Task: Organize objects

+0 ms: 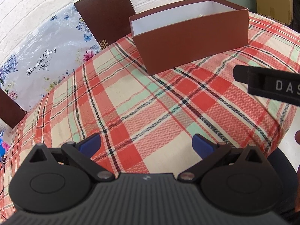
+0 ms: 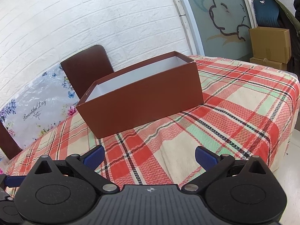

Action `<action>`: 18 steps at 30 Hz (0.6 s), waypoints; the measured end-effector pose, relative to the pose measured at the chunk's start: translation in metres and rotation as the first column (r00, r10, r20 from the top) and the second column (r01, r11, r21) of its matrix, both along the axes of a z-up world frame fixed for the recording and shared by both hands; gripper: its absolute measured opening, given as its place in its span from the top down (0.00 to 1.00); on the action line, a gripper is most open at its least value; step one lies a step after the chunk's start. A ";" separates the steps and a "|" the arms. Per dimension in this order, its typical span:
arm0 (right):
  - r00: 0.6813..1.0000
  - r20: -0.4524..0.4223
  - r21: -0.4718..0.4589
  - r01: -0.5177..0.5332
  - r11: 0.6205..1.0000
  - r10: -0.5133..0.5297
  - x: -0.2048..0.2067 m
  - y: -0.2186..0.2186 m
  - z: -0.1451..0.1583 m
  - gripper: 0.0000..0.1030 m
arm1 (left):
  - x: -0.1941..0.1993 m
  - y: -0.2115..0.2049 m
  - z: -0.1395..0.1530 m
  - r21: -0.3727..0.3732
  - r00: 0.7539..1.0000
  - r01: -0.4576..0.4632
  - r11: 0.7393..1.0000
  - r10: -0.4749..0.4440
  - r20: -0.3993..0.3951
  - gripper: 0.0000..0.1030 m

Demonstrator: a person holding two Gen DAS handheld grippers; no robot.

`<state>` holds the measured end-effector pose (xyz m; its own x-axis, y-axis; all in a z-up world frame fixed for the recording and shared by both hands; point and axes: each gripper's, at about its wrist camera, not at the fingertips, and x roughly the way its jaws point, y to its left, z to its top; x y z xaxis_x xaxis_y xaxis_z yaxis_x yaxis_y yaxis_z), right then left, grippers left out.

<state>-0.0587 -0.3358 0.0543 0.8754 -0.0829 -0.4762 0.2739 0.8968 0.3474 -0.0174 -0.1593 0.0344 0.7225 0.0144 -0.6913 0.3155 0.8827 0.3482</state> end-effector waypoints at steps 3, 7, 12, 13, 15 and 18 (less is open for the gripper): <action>1.000 -0.003 0.002 -0.002 1.000 0.002 0.001 -0.001 -0.001 0.01 | 0.001 0.001 -0.002 0.000 1.000 0.003 1.000 -0.003 -0.006 0.00; 1.000 -0.005 0.003 -0.006 1.000 0.006 0.002 -0.002 -0.002 0.01 | 0.001 0.001 -0.003 0.000 1.000 0.003 1.000 -0.003 -0.011 0.00; 1.000 -0.006 0.001 -0.006 1.000 0.006 0.002 -0.002 -0.003 0.01 | 0.002 0.001 -0.004 -0.001 1.000 0.002 1.000 -0.002 -0.017 0.00; 1.000 -0.006 0.001 -0.006 1.000 0.006 0.003 -0.002 -0.003 0.01 | 0.002 0.001 -0.004 -0.001 1.000 0.002 1.000 -0.002 -0.018 0.00; 1.000 -0.006 0.000 -0.005 1.000 0.005 0.002 -0.001 -0.003 0.01 | 0.002 0.002 -0.005 -0.002 1.000 0.002 1.000 -0.002 -0.019 0.00; 1.000 -0.006 0.002 -0.005 1.000 0.005 0.002 -0.001 -0.003 0.01 | 0.002 0.002 -0.004 -0.001 1.000 0.001 1.000 -0.001 -0.019 0.00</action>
<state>-0.0564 -0.3369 0.0513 0.8727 -0.0776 -0.4820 0.2716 0.8976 0.3472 -0.0151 -0.1576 0.0300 0.7094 0.0127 -0.7047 0.3229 0.8829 0.3410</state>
